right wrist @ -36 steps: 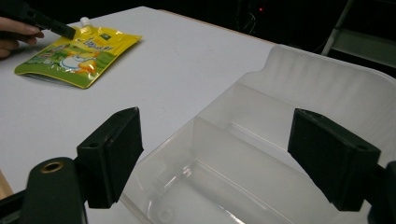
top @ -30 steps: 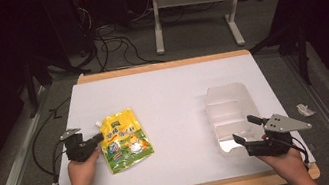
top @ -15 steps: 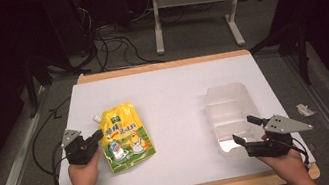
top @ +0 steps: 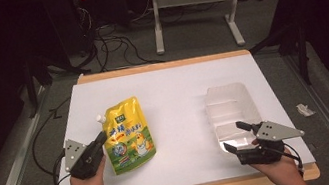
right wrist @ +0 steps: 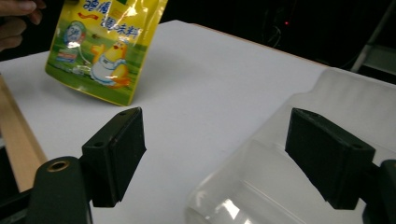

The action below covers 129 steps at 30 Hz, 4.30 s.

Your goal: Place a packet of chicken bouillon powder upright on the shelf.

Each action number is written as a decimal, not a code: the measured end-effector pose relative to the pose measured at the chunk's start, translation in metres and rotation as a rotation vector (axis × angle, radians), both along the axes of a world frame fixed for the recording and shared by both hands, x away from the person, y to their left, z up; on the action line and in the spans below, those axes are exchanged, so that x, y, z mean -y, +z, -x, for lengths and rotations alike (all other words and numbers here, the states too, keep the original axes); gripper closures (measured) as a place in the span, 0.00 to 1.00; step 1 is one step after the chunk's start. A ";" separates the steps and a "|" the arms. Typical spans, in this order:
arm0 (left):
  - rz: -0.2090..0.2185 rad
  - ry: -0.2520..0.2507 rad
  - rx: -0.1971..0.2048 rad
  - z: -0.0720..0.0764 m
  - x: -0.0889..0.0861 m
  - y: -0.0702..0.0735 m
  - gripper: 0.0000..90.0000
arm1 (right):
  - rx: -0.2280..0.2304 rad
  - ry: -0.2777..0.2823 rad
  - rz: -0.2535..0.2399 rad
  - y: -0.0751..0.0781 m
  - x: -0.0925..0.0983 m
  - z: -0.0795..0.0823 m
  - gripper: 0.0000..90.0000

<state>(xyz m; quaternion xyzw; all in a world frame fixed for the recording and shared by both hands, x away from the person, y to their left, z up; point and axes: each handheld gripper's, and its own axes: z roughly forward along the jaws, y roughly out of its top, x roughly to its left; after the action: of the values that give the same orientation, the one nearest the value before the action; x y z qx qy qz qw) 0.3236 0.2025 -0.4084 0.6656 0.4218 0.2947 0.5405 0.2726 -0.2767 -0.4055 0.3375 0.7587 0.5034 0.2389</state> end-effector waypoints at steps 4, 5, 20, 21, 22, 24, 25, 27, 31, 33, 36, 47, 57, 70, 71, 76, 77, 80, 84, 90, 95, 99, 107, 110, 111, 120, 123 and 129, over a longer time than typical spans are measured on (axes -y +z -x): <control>-0.003 -0.018 0.016 0.016 0.002 0.003 1.00 | -0.010 0.048 -0.014 0.002 -0.020 0.002 0.23; -0.003 -0.018 0.016 0.016 0.002 0.003 1.00 | -0.014 0.053 -0.019 0.002 -0.024 0.003 0.23; -0.045 -0.081 0.100 0.052 0.021 0.011 1.00 | -0.084 0.096 -0.057 0.002 -0.094 -0.023 0.17; -0.046 -0.087 0.101 0.054 0.021 0.012 1.00 | -0.088 0.101 -0.055 0.001 -0.099 -0.026 0.16; -0.046 -0.090 0.100 0.054 0.021 0.012 1.00 | -0.097 0.114 -0.053 0.000 -0.106 -0.030 0.16; -0.047 -0.094 0.102 0.055 0.022 0.012 1.00 | -0.111 0.127 -0.043 -0.001 -0.116 -0.035 0.16; -0.053 -0.099 0.104 0.056 0.022 0.012 1.00 | -0.111 0.127 -0.043 -0.001 -0.116 -0.035 0.16; -0.053 -0.104 0.108 0.057 0.024 0.013 1.00 | -0.139 0.154 -0.044 -0.003 -0.131 -0.047 0.15; -0.064 -0.116 0.120 0.058 0.026 0.014 1.00 | -0.194 0.192 -0.070 -0.008 -0.146 -0.064 0.12; -0.070 -0.117 0.123 0.059 0.027 0.014 1.00 | -0.206 0.200 -0.078 -0.011 -0.156 -0.074 0.12; -0.070 -0.118 0.123 0.059 0.027 0.014 1.00 | -0.220 0.209 -0.088 -0.014 -0.167 -0.084 0.12; -0.071 -0.124 0.122 0.058 0.025 0.013 1.00 | -0.240 0.263 -0.106 -0.024 -0.189 -0.108 0.17; -0.061 -0.117 0.114 0.057 0.022 0.013 1.00 | -0.225 0.330 -0.133 -0.022 -0.195 -0.112 0.44; -0.032 -0.089 0.107 0.053 0.019 0.012 1.00 | -0.144 0.297 -0.108 -0.008 -0.173 -0.088 0.84; -0.038 -0.094 0.109 0.053 0.021 0.012 1.00 | -0.132 0.286 -0.103 -0.005 -0.169 -0.081 0.85; -0.031 -0.110 0.112 0.053 0.030 0.014 1.00 | -0.114 0.259 -0.089 0.000 -0.159 -0.069 0.88; -0.017 -0.119 0.116 0.052 0.036 0.015 1.00 | -0.103 0.248 -0.088 0.004 -0.152 -0.063 0.89; -0.003 -0.138 0.118 0.048 0.047 0.017 1.00 | -0.089 0.218 -0.085 0.010 -0.141 -0.054 0.89; -0.005 -0.174 0.119 0.040 0.065 0.018 1.00 | -0.066 0.165 -0.056 0.016 -0.126 -0.043 0.89; -0.030 -0.228 0.104 0.025 0.098 0.014 1.00 | -0.039 0.064 -0.020 0.014 -0.098 -0.031 0.90; -0.048 -0.248 0.093 0.022 0.109 0.002 1.00 | -0.056 0.030 -0.022 0.002 -0.086 -0.027 0.90; -0.051 -0.254 0.075 0.019 0.111 -0.004 1.00 | -0.041 0.024 0.000 -0.003 -0.085 -0.022 0.90; -0.063 -0.263 0.061 0.023 0.111 -0.010 1.00 | -0.034 0.066 -0.007 -0.008 -0.084 -0.015 0.88; -0.060 -0.260 0.047 0.024 0.106 -0.010 0.94 | -0.066 0.135 -0.055 -0.009 -0.080 -0.015 0.81; -0.057 -0.261 0.036 0.024 0.105 -0.010 0.91 | -0.085 0.153 -0.066 -0.009 -0.080 -0.015 0.79; -0.041 -0.276 -0.036 0.021 0.100 -0.012 0.81 | -0.167 0.281 -0.015 -0.007 -0.096 -0.029 0.67; -0.034 -0.267 -0.037 0.020 0.097 -0.012 0.79 | -0.161 0.272 0.006 -0.007 -0.099 -0.031 0.80; -0.028 -0.246 -0.027 0.021 0.092 -0.010 0.75 | -0.137 0.272 0.011 -0.009 -0.098 -0.032 0.88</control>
<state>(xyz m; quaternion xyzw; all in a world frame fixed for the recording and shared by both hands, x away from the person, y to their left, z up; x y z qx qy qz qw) 0.3026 0.1109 -0.4188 0.7237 0.3403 0.2229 0.5575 0.3050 -0.1784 -0.4142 0.2640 0.8146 0.5028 0.1182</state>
